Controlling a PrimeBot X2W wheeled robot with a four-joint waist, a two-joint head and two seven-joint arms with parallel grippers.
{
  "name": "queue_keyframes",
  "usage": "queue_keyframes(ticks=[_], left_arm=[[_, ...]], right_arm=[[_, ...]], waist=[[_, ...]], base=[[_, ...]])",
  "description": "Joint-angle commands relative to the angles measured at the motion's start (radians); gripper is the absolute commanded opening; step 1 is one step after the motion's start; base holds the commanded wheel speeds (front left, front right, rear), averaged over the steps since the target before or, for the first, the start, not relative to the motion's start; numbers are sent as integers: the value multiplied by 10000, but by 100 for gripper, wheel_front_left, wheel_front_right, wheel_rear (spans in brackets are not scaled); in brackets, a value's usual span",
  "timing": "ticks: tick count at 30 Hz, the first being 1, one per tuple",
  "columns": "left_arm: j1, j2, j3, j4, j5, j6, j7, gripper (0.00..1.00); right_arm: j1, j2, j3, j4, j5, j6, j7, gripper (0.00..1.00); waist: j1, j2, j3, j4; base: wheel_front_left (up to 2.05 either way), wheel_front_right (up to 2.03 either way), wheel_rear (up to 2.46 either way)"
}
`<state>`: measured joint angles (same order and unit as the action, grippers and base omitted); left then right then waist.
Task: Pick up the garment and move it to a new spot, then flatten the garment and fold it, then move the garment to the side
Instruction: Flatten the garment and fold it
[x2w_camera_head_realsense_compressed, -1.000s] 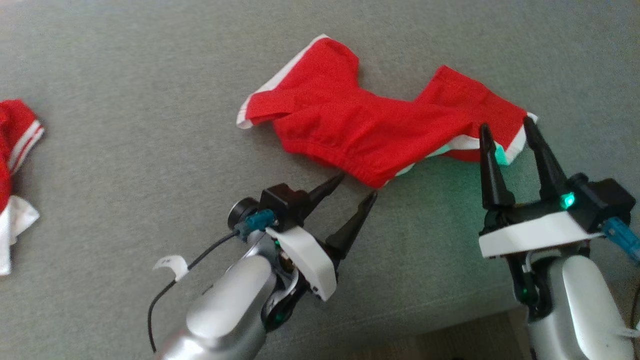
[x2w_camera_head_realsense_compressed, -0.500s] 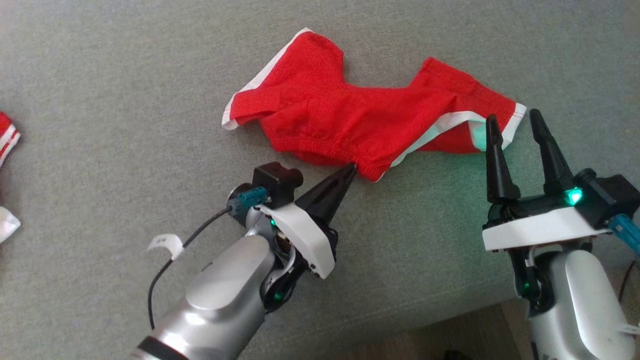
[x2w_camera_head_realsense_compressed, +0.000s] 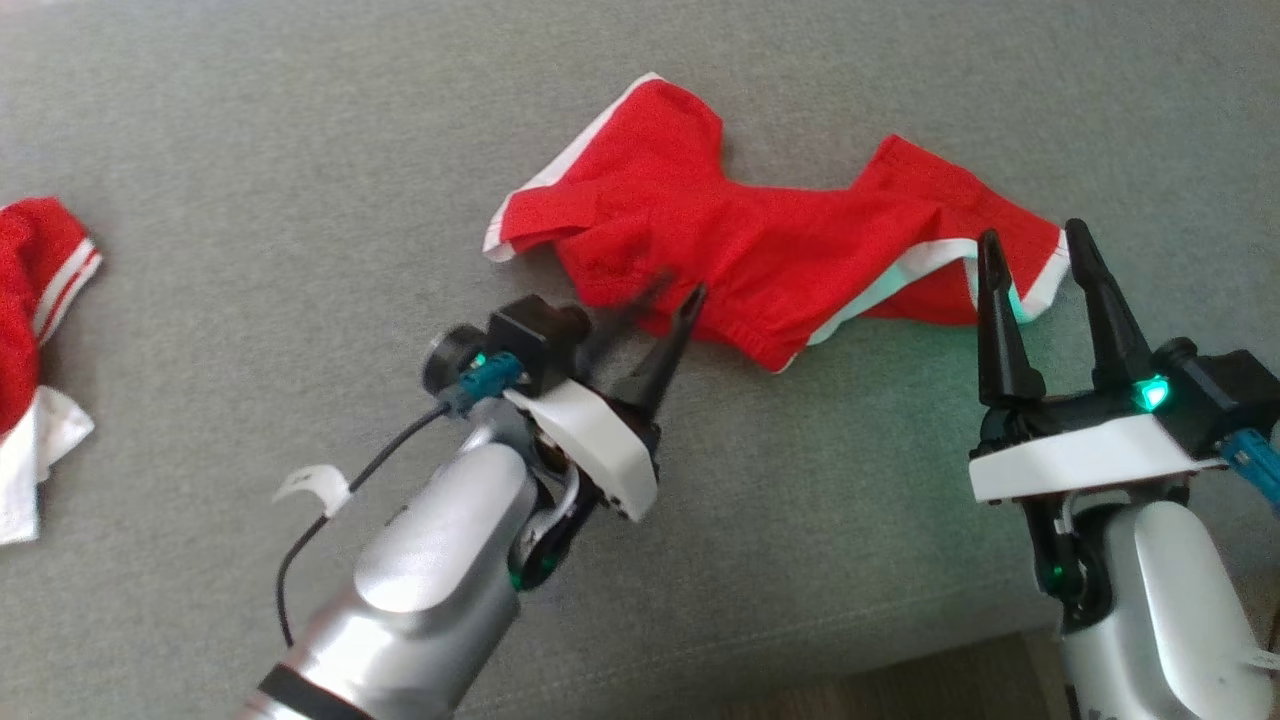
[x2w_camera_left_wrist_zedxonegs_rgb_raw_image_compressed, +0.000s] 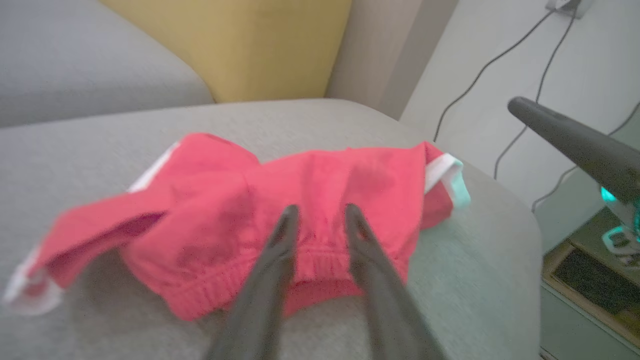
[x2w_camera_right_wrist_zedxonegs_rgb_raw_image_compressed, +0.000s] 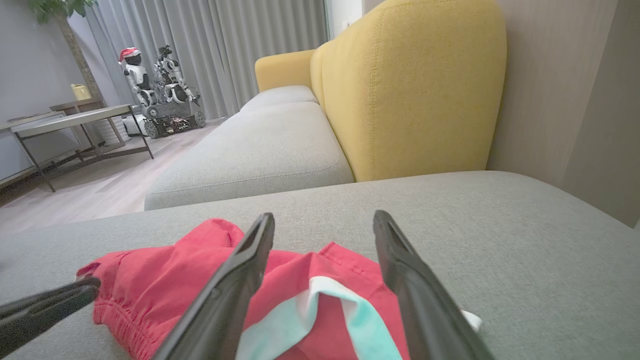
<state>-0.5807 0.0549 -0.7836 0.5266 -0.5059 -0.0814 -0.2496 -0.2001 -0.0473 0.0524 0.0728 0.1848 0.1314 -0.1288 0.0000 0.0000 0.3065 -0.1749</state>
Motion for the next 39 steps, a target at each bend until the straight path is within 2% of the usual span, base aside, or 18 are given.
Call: queue_keyframes(ticks=[1,8,16,23,39], left_arm=[[-129,100,548,-559,310,218,-121,100],[555,805,1861,-1894,1419,1435,-121,100],[1831,1532,3463,-3118,1693,2341,-121,100],[3073,1905,4485,-3847,1673,2641,-122,100],[4878,2057,5111,-4451,1566,2972,-122,100]], right_arm=[[-87,-30,150,-358,-35,-7,-1,100],[49,-30,35,-416,-196,-7,123,100],[257,-30,50,-455,-373,-7,318,100],[482,-30,78,-429,-500,-7,478,100],[1061,-30,296,-547,-756,-7,807,100]], waist=[[0,0,-101,134],[0,0,-455,599],[0,0,-860,1087],[0,0,-1193,1375],[0,0,-1927,1570]], base=[[0,0,0],[0,0,0],[0,0,0],[0,0,0],[0,0,0]])
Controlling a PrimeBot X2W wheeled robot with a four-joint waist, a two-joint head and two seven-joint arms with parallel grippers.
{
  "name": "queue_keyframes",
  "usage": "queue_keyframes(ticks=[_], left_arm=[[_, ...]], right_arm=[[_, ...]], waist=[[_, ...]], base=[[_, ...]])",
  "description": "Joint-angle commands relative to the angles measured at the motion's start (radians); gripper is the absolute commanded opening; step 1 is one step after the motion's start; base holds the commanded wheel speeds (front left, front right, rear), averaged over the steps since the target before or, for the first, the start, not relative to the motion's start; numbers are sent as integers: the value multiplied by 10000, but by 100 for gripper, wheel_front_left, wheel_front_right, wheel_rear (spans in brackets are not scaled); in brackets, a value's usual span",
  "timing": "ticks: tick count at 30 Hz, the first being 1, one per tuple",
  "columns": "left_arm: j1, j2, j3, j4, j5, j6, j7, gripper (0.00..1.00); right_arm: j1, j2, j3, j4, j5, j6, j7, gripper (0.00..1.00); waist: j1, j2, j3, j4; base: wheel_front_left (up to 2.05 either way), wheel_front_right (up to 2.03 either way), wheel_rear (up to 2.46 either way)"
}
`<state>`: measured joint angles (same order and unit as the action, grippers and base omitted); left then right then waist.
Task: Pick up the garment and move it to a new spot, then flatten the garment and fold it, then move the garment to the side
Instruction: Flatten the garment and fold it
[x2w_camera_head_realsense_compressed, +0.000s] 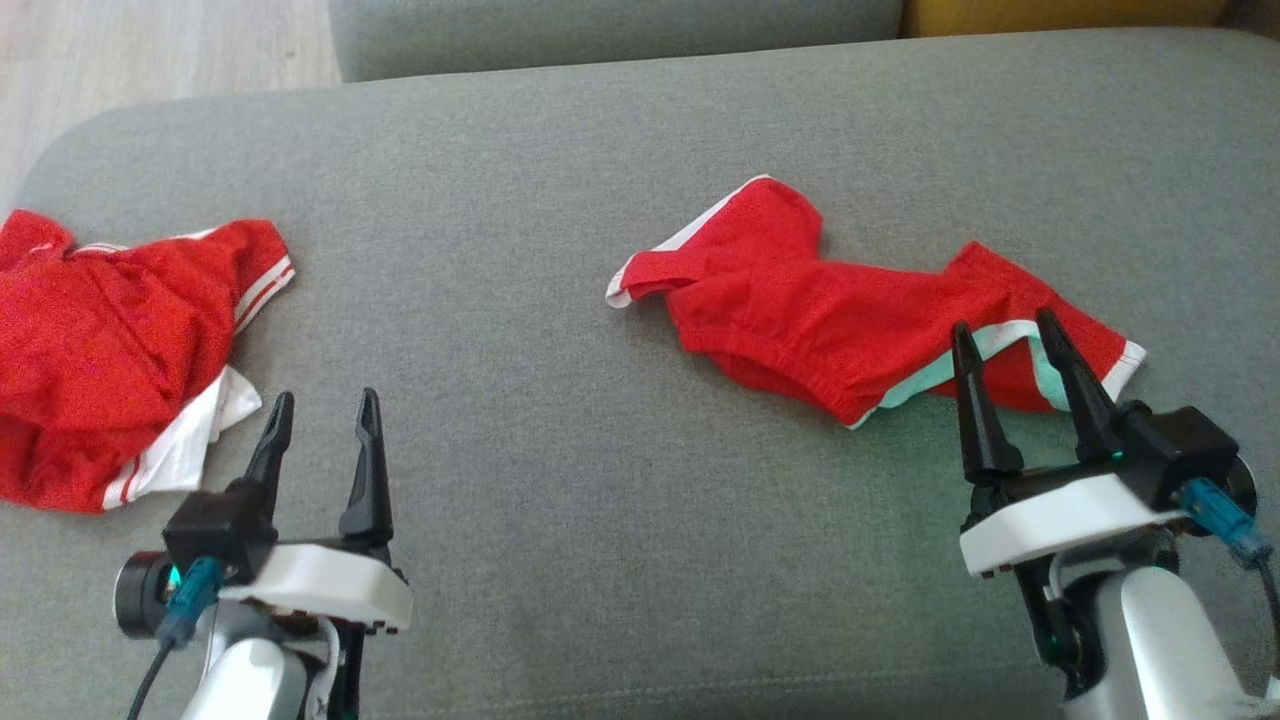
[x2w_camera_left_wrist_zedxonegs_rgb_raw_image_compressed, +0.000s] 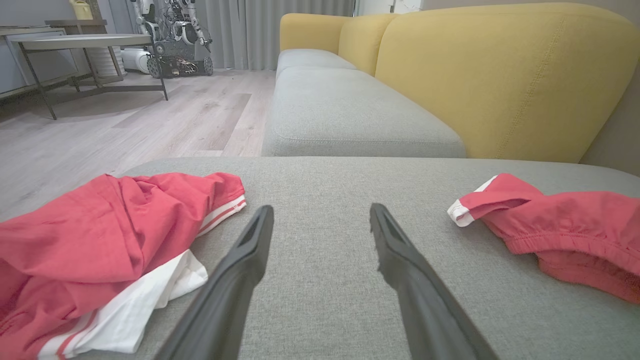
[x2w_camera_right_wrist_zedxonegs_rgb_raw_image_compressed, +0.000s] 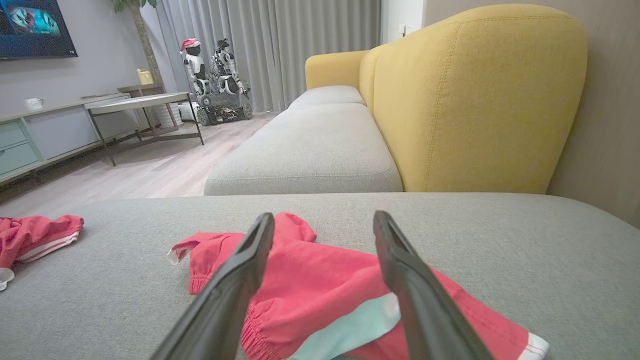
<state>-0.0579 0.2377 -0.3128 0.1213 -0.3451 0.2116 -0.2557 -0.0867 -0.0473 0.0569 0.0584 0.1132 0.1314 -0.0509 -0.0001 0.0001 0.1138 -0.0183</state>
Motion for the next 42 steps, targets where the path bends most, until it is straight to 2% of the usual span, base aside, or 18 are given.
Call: queue_keyframes(ticks=[1,13,18,20,23,28,29,34,42], left_arm=[[-322,235,398,-411,-43,48,-60,100],[-360,287,307,-401,-70,64,-60,100],[-523,297,110,-444,-33,-85,-40,100],[-730,256,-119,-486,-1,-279,40,100],[-1228,31,-721,-450,-28,-800,399,100],[-2229,-684,-1969,-85,-97,-1779,1177,100],[-2229,-684,-1969,-85,-97,-1779,1177,100],[-3012,-1384,-2924,679,-327,-2555,1732,100],[-3893,-1812,-3719,2379,-1298,-3080,2065,100]], right_arm=[[-54,-30,252,-420,-44,-7,45,100],[-34,-30,249,-495,37,-7,80,100],[-48,-30,246,-502,74,-7,72,100],[-90,-30,238,-533,89,-7,70,100],[-205,-30,227,-597,93,-7,64,100],[-434,-30,235,-716,105,-7,12,100],[-434,-30,235,-716,105,-7,12,100],[-693,-30,333,-813,157,-7,-79,100],[-1000,-30,436,-803,380,-7,-348,100]], waist=[[1,-1,-9,18],[1,-1,7,13],[1,-1,49,9],[1,-1,145,-1],[1,-1,338,-55],[1,-1,725,-343],[1,-1,725,-343],[1,-1,1216,-849],[1,-1,1938,-1798]], base=[[0,0,0],[0,0,0],[0,0,0],[0,0,0],[0,0,0],[0,0,0],[0,0,0],[0,0,0],[0,0,0]])
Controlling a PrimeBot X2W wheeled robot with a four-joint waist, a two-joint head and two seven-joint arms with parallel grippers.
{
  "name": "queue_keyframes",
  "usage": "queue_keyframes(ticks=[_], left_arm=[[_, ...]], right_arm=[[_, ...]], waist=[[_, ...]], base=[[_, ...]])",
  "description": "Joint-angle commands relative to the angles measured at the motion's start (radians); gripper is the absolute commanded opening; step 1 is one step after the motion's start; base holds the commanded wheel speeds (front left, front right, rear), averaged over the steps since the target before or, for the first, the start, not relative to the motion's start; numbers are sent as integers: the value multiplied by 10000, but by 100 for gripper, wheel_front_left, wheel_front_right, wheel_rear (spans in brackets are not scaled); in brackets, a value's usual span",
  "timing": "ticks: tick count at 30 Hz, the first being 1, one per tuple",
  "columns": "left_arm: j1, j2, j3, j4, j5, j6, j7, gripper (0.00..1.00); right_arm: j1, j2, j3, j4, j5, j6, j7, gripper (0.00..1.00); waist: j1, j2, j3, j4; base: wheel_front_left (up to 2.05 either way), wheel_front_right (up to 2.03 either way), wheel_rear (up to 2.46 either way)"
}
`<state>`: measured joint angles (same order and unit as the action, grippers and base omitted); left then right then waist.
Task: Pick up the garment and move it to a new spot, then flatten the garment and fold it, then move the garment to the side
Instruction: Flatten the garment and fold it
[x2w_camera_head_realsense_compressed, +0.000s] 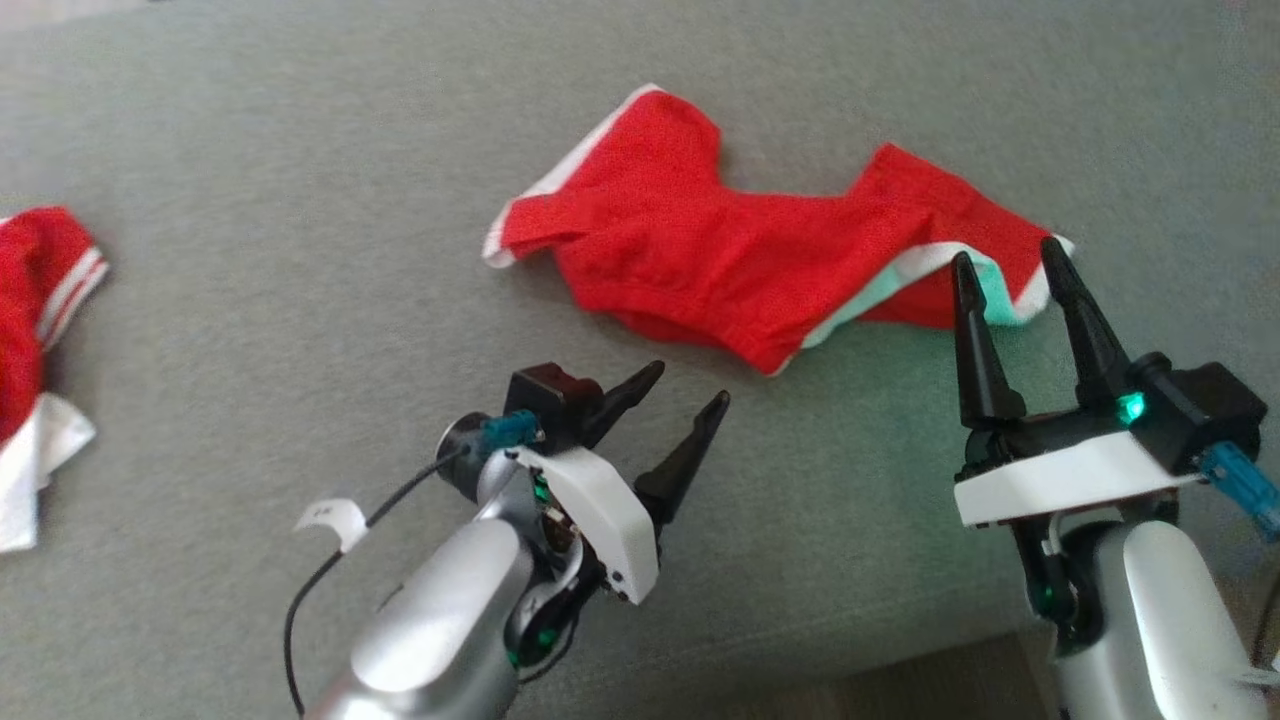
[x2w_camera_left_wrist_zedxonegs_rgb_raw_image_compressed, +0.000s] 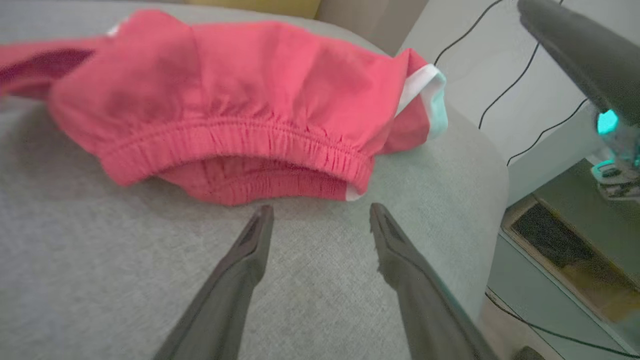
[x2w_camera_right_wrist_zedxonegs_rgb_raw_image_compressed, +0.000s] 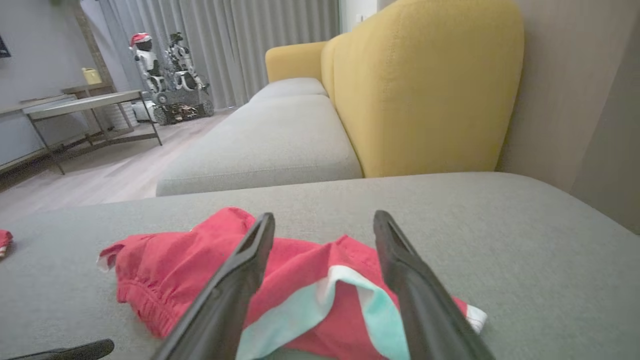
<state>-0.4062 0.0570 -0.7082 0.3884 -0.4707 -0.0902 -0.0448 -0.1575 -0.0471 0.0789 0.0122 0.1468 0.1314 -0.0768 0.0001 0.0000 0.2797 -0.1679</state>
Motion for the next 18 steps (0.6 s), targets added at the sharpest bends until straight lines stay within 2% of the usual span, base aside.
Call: queue_keyframes(ticks=[1,8,13,14,15,16,18], left_arm=[[-516,-20,163,-94,-154,-102,-70,100],[-1401,-62,-362,823,-991,-314,-551,100],[-1920,-65,-788,1132,-1480,-360,-1134,100],[-1997,-66,-861,1198,-1527,-364,-1247,91],[-2070,-66,-925,1241,-1558,-368,-1371,15],[-2131,-66,-968,1312,-1579,-371,-1449,0],[-2211,-66,-965,1418,-1596,-373,-1610,0]], right_arm=[[-316,-31,225,-331,81,-7,-127,100],[-471,-31,249,-260,278,-7,-355,100],[-485,-31,190,-174,385,-7,-474,100],[-479,-31,184,-156,407,-7,-494,100],[-473,-31,173,-140,416,-7,-511,100],[-466,-31,152,-125,433,-7,-527,100],[-444,-31,96,-93,449,-7,-554,100]], waist=[[-1,0,351,-406],[-1,0,737,-1038],[-1,0,807,-1250],[-1,0,805,-1268],[-1,0,803,-1276],[-1,0,803,-1271],[-1,0,771,-1220]], base=[[0,0,0],[0,0,0],[0,0,0],[0,0,0],[0,0,0],[0,0,0],[0,0,0]])
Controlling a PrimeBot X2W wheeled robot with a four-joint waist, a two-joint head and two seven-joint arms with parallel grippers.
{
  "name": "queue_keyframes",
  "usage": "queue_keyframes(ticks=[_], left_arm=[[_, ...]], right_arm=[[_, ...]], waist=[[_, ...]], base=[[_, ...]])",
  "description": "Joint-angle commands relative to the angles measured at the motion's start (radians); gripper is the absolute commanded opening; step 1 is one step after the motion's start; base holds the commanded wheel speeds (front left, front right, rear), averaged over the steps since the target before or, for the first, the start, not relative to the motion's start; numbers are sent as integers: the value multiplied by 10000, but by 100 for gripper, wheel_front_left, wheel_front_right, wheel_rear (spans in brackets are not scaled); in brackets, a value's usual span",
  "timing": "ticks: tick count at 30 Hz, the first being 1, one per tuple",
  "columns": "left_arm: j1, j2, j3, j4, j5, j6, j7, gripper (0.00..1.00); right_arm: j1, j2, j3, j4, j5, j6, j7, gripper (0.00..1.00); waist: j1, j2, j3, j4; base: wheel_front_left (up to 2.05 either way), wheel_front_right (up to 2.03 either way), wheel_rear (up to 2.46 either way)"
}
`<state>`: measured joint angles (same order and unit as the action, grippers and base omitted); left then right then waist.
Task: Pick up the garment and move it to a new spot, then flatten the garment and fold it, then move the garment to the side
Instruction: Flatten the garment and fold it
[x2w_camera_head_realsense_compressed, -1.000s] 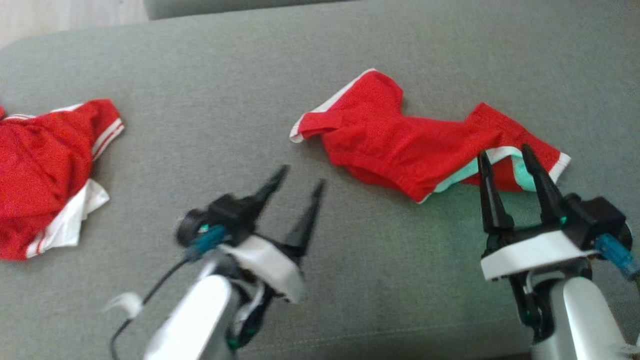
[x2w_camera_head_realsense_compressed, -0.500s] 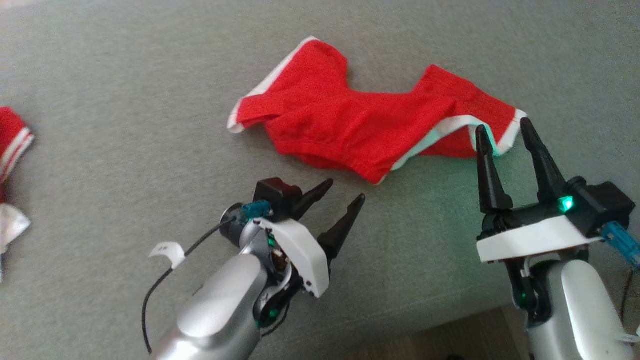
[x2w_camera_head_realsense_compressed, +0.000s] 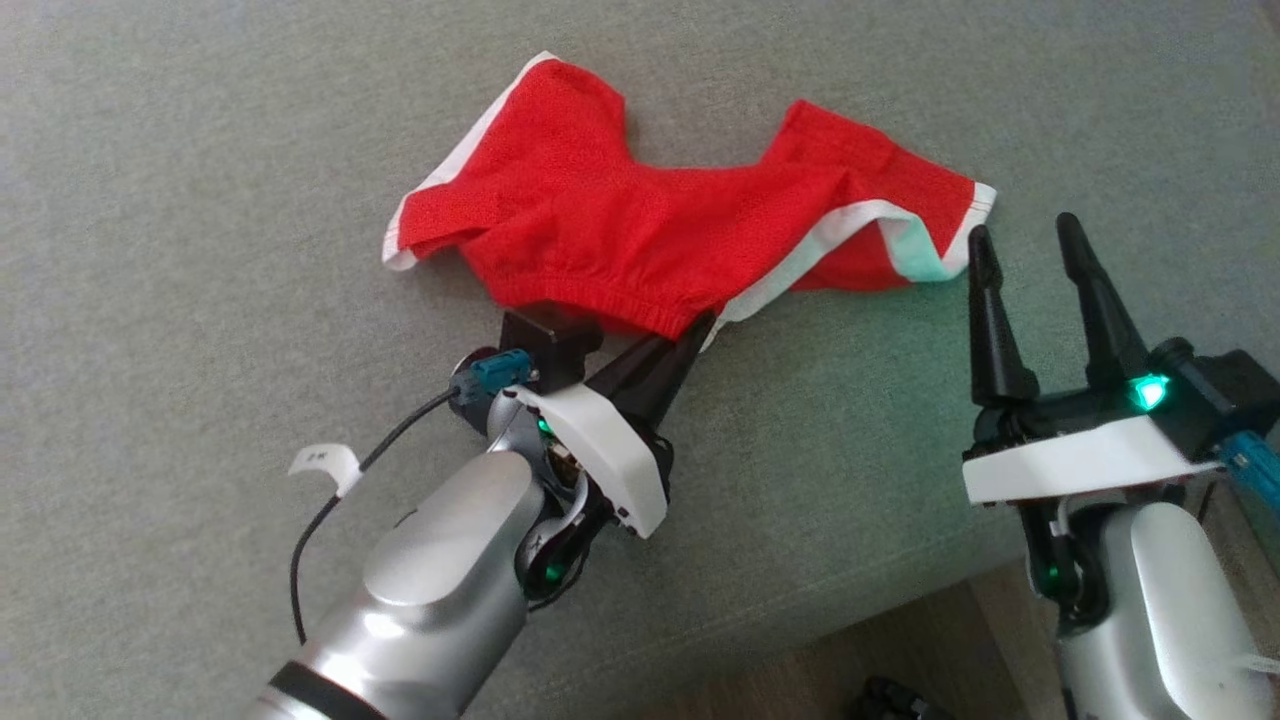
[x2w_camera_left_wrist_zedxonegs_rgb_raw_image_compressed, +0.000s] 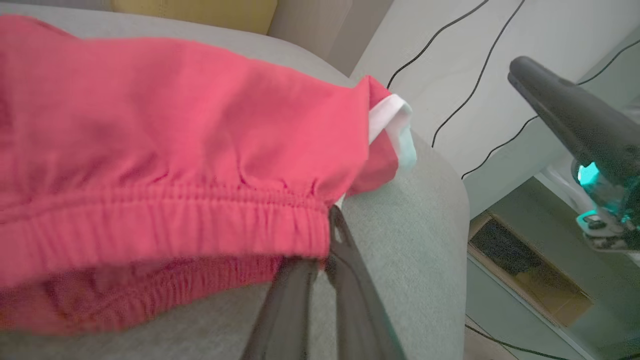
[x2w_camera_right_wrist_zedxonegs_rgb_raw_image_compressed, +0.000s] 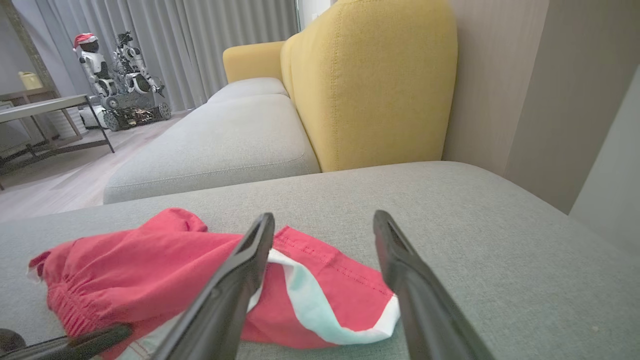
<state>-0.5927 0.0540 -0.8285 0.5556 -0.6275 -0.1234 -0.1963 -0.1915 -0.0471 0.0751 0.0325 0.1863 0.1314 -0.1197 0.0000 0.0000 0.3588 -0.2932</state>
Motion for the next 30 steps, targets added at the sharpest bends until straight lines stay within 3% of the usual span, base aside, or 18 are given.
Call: queue_keyframes(ticks=[1,9,14,30], left_arm=[[-364,-36,242,-230,-32,-42,-144,0],[-219,495,493,-804,-217,129,8,0],[-39,982,832,-1507,-398,521,280,0],[2182,3478,2411,-4549,-852,2660,815,0]], right_arm=[[-89,-31,111,-282,79,-7,-130,100],[-51,-31,-38,-200,69,-7,-61,100],[-35,-31,-107,-207,56,-7,-2,100],[84,-31,-248,-286,35,-7,227,100]], waist=[[0,0,-42,80],[0,0,-315,736],[0,0,-470,1079],[0,0,-870,2258]], base=[[0,0,0],[0,0,0],[0,0,0],[0,0,0]])
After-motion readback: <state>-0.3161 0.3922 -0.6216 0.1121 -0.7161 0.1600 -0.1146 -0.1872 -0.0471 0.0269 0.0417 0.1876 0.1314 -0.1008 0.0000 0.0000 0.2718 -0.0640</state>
